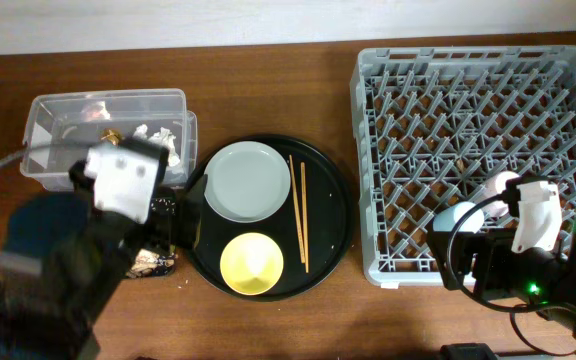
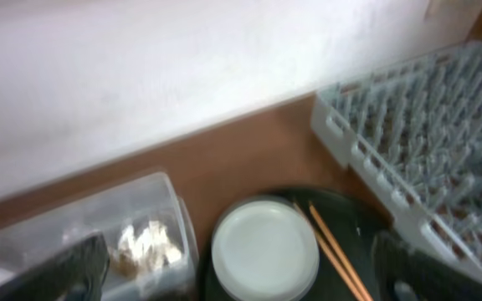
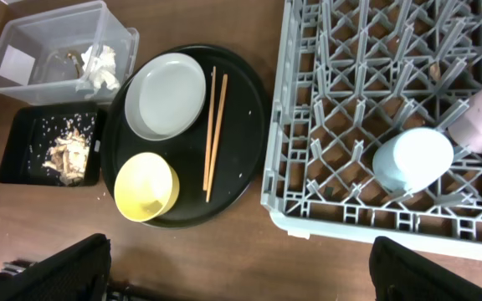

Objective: Sort waste into correct bins and load items into the dishwasher rack

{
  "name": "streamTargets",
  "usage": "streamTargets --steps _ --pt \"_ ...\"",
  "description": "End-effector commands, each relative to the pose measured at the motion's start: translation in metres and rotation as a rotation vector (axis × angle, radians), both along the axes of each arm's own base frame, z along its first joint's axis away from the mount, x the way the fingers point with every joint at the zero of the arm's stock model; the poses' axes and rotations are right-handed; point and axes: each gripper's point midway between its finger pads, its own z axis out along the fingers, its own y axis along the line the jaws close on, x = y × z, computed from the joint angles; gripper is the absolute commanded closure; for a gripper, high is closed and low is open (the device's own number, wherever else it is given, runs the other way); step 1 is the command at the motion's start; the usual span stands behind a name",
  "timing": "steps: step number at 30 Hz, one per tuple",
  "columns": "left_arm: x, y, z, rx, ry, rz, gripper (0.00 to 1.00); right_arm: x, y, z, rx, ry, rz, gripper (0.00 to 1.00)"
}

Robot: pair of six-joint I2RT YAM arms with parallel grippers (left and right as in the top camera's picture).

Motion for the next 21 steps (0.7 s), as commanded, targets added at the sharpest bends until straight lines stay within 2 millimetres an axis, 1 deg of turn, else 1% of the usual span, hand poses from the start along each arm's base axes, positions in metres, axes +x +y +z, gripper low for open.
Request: streamTargets --steps 1,5,7,8,10,11,12,14,15,16,18,21 --pt "-0.027 0.011 -0.04 0.024 -0.128 -0.03 0.01 -0.001 -0.001 0.0 -0.008 -0.004 -0.001 0.01" --pt "-0.035 0.024 -0.106 0.037 -0.262 0.012 0.01 -0.001 -0.001 0.0 -0.008 -0.004 -0.001 0.02" --pt "-0.033 0.027 -0.131 0.03 -0.318 0.032 0.01 -0.001 -0.001 0.0 -0.008 -0.004 -0.001 0.01" --pt "-0.032 0.028 -0.141 0.03 -0.331 0.038 0.01 -0.001 -0.001 0.0 -0.008 -0.004 0.0 0.01" --pt "-0.027 0.033 -0.165 0.031 -0.348 0.062 0.01 -0.001 -0.001 0.0 -0.008 -0.004 -0.001 0.01" --pt "-0.026 0.035 -0.172 0.031 -0.357 0.07 0.01 -0.001 -0.001 0.0 -0.008 -0.004 -0.001 0.01" --pt "-0.022 0.039 -0.185 0.033 -0.369 0.089 0.01 -0.001 -0.001 0.0 -0.008 -0.004 -0.001 0.01" --pt "-0.017 0.043 -0.203 0.037 -0.368 0.11 0.01 -0.001 -0.001 0.0 -0.008 -0.004 -0.001 0.01" --pt "-0.012 0.047 -0.216 0.04 -0.362 0.124 0.01 -0.001 -0.001 0.0 -0.008 -0.004 -0.001 0.01" --pt "-0.009 0.049 -0.225 0.041 -0.367 0.134 0.01 -0.001 -0.001 0.0 -0.008 -0.004 -0.001 0.01" --pt "-0.007 0.056 -0.235 0.049 -0.353 0.166 0.01 -0.001 -0.001 0.0 -0.008 -0.004 0.0 0.02" --pt "-0.006 0.065 -0.239 0.057 -0.336 0.202 0.01 -0.001 -0.001 0.0 -0.008 -0.004 0.0 0.01"
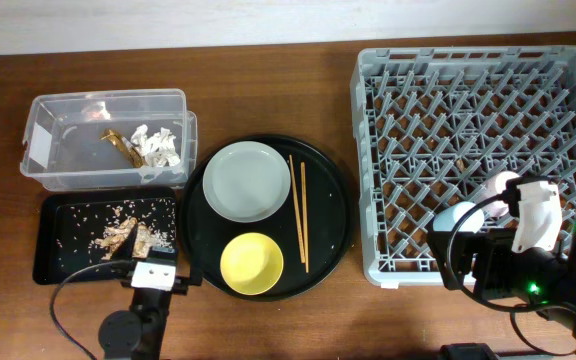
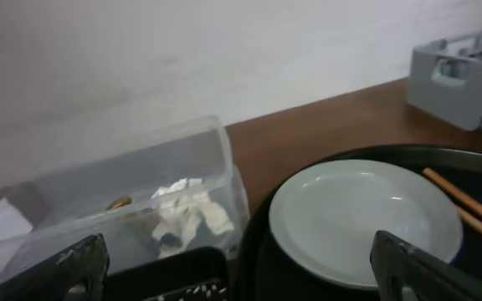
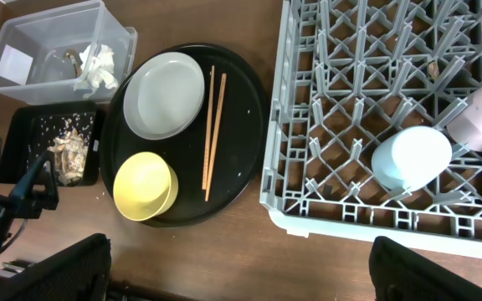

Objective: Sort waste into correct bins and load items into the dishwasher rack

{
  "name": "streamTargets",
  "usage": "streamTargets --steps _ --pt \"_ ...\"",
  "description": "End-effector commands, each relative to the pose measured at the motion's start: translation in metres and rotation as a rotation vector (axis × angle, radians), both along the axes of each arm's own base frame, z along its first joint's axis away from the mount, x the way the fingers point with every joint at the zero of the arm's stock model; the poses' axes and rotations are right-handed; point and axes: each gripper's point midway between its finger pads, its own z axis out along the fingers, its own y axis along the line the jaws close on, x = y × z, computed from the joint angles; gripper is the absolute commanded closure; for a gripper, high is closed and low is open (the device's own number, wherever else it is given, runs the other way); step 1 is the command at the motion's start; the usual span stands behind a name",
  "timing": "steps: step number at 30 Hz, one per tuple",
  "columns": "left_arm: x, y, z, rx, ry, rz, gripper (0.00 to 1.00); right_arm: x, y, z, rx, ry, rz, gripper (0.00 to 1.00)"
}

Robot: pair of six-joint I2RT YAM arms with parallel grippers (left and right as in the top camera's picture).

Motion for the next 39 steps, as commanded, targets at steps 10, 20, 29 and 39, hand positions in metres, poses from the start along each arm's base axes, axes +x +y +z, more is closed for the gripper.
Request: streamTargets --steps 10,20,29,39 --pt "0.0 0.006 -0.003 0.012 0.003 0.023 0.01 0.0 0.0 0.001 -0.007 -0.006 0.002 0.02" --pt "0.0 0.006 -0.003 0.012 0.003 0.023 0.01 0.002 -0.013 -0.002 -0.123 -0.03 0.016 0.01" --pt "0.0 0.006 -0.003 0.012 0.003 0.023 0.01 0.022 -0.05 0.009 -0.427 -0.145 0.02 0.01" --pt "0.0 0.006 -0.003 0.012 0.003 0.023 0.01 0.02 0.077 -0.064 0.064 0.307 0.265 0.02"
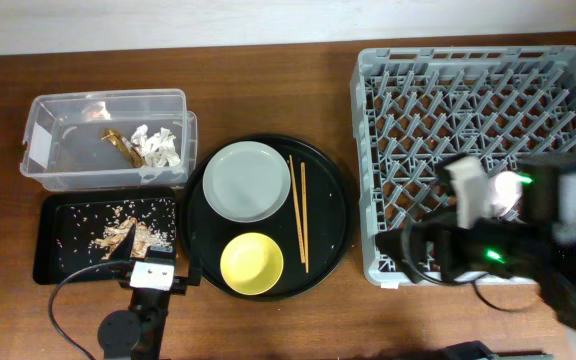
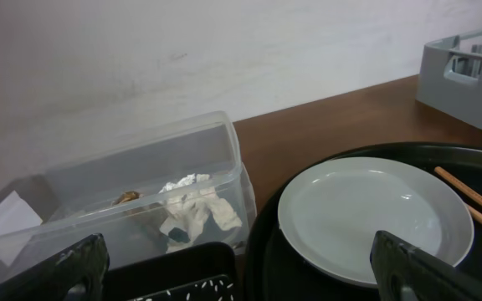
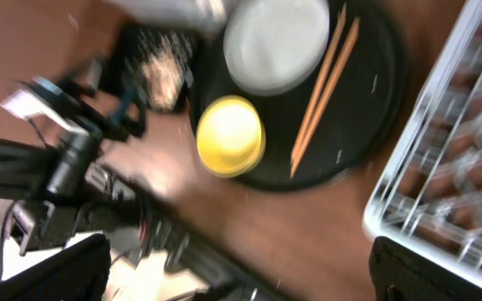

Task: Sort waste into correct bins and load items into the dishwasher rack
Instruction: 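Grasp the yellow bowl with the right gripper and place it in the rack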

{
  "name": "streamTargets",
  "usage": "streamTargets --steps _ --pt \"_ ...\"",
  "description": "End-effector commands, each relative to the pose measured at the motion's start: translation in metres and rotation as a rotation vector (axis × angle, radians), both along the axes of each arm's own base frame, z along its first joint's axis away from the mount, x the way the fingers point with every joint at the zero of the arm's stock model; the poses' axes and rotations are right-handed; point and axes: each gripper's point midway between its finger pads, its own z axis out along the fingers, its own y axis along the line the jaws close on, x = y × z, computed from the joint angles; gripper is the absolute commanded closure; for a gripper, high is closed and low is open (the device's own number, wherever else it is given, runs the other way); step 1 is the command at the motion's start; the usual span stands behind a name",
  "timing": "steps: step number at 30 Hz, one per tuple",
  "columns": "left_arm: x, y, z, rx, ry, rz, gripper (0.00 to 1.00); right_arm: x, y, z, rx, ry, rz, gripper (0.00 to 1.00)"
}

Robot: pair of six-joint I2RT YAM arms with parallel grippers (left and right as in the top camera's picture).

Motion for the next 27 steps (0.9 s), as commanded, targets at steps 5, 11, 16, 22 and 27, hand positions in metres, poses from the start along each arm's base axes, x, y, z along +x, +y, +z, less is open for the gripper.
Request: streamTargets --steps 5,11,16,22,27 --pt "0.0 0.002 -0.002 0.012 -0.003 0.006 0.01 0.019 0.092 -0.116 -0.186 0.314 0.074 0.02" --pt "0.0 0.002 -0.002 0.012 -0.003 0.006 0.01 0.034 0.152 -0.234 -0.388 0.475 -0.014 0.24" --pt "0.0 0.002 -0.002 0.012 -0.003 0.006 0.01 0.044 0.141 -0.295 -0.56 0.504 -0.143 0.71" --pt "0.0 0.002 -0.002 0.012 -0.003 0.006 0.01 0.076 0.139 -0.202 -0.37 0.279 -0.145 0.96" --pt "0.0 0.002 -0.002 0.012 -0.003 0.006 0.01 0.122 -0.012 -0.062 -0.53 -0.257 -0.597 0.96"
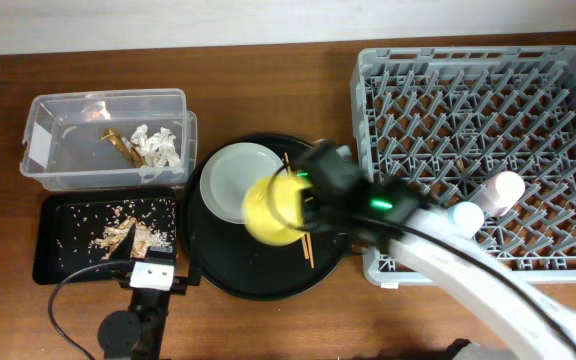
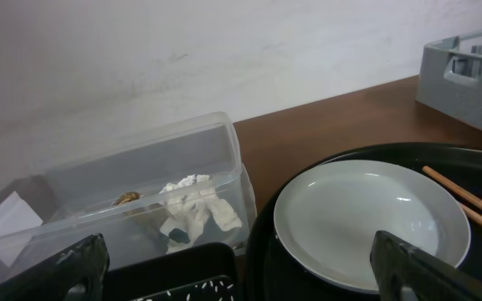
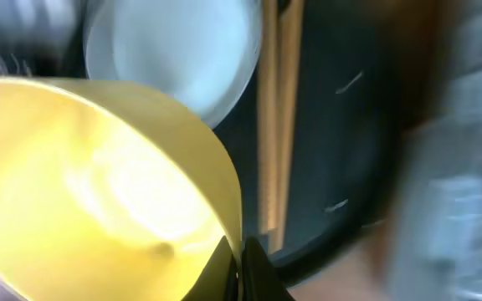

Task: Sort waste into correct bins and load items into the dishwasher rack
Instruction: 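Grasp the yellow bowl with the right gripper and place it in the rack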

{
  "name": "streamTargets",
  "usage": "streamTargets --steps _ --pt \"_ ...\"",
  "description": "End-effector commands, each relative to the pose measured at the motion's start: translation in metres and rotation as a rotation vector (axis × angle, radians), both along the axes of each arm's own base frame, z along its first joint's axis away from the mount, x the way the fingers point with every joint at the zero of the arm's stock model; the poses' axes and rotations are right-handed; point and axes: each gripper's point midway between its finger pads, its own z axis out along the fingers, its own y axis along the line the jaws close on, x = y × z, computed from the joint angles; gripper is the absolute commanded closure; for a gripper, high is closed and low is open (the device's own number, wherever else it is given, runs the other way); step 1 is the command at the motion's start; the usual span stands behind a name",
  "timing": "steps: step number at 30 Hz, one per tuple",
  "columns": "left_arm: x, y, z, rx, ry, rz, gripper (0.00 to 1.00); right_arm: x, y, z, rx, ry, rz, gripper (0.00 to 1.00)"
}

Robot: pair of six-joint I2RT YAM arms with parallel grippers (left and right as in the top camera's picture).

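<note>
My right gripper is shut on the rim of the yellow bowl, which hangs tilted above the round black tray. Up close, the bowl fills the right wrist view, its rim pinched in the gripper. A white plate lies on the tray's far left, beside two chopsticks partly under my arm. The grey dishwasher rack holds two pale cups at its front right. My left gripper rests open at the table's front edge.
A clear bin with crumpled paper and scraps stands at the back left. In front of it lies a black rectangular tray with food scraps. My right arm stretches across the rack's front left corner.
The yellow bowl lay on the tray's front and my right arm was above the rack's front edge. Now the right gripper holds the bowl by its rim, raised beside the plate.
My left arm was above the bins while the right rested at the front right. The left then sat parked at the front edge and stayed there. The right arm was then out over the rack's front edge, and now holds the yellow bowl above the tray.
</note>
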Motion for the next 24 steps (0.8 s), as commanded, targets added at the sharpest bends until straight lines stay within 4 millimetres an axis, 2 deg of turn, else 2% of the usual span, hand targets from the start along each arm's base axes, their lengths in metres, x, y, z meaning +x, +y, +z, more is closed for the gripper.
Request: streamTargets --steps 1,4,6,8,10,13,15,16,18,21,23,24 --pt "0.0 0.002 -0.002 0.012 0.0 0.006 0.01 0.024 -0.135 0.077 -0.373 -0.369 -0.386 0.96" --pt "0.0 0.002 -0.002 0.012 0.0 0.006 0.01 0.021 -0.216 0.12 -0.654 -0.526 -0.688 0.96" --pt "0.0 0.002 -0.002 0.012 0.0 0.006 0.01 0.025 -0.249 0.13 -0.778 -0.555 -0.839 0.96" --pt "0.0 0.002 -0.002 0.012 0.0 0.006 0.01 0.036 -0.267 0.121 -0.829 -0.518 -0.892 0.96" --pt "0.0 0.002 -0.002 0.012 0.0 0.006 0.01 0.055 -0.294 0.093 -0.899 -0.437 -0.96 0.96" --pt "0.0 0.002 -0.002 0.012 0.0 0.006 0.01 0.076 -0.313 0.057 -0.989 -0.333 -0.956 0.96" --pt "0.0 0.002 -0.002 0.012 0.0 0.006 0.01 0.093 -0.319 0.036 -1.065 -0.267 -0.887 0.96" --pt "0.0 0.002 -0.002 0.012 0.0 0.006 0.01 0.108 -0.321 0.019 -1.121 -0.221 -0.819 0.96" --pt "0.0 0.002 -0.002 0.012 0.0 0.006 0.01 0.121 -0.318 -0.003 -1.164 -0.169 -0.741 0.96" --pt "0.0 0.002 -0.002 0.012 0.0 0.006 0.01 0.128 -0.29 -0.04 -1.093 -0.077 -0.549 0.94" --pt "0.0 0.002 -0.002 0.012 0.0 0.006 0.01 0.125 -0.276 -0.046 -1.088 -0.05 -0.482 0.94" --pt "0.0 0.002 -0.002 0.012 0.0 0.006 0.01 0.121 -0.267 -0.048 -1.105 -0.033 -0.44 0.87"
